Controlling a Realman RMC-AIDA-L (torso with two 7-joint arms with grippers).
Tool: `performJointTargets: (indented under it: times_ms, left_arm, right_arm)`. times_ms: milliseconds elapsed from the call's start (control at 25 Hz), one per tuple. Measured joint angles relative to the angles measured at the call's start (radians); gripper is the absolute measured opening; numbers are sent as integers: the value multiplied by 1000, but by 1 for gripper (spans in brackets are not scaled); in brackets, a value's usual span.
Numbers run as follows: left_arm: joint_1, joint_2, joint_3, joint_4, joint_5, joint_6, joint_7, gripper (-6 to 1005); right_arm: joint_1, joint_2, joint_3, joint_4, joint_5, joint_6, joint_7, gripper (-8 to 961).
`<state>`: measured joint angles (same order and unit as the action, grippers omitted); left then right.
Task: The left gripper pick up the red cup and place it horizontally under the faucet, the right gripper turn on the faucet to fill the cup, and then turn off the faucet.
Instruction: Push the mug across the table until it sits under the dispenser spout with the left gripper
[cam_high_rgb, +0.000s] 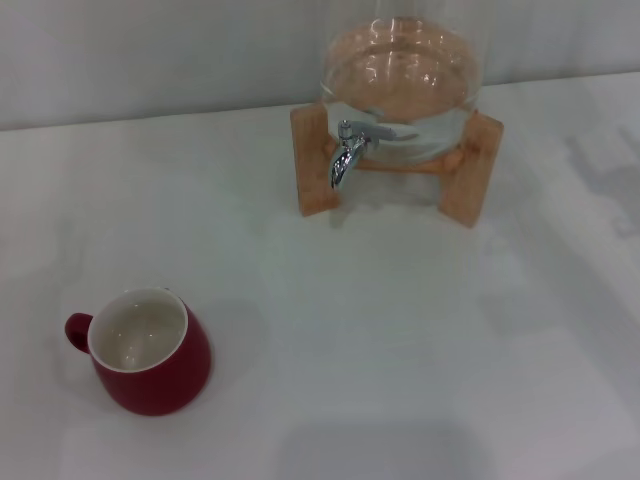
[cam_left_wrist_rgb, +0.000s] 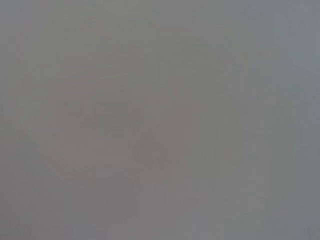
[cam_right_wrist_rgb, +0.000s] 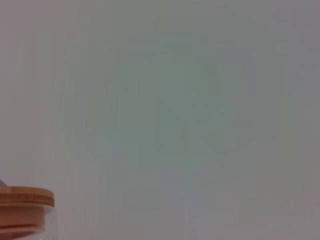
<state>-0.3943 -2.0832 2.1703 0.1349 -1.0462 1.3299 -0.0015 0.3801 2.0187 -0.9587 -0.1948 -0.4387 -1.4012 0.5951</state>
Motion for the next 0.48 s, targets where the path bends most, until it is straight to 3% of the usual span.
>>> performJointTargets:
  times_ms: [480]
  left_arm:
    - [3, -1, 9, 0, 0, 0, -3, 866]
  right_arm:
    - [0, 0, 0, 0, 0, -7, 0, 829]
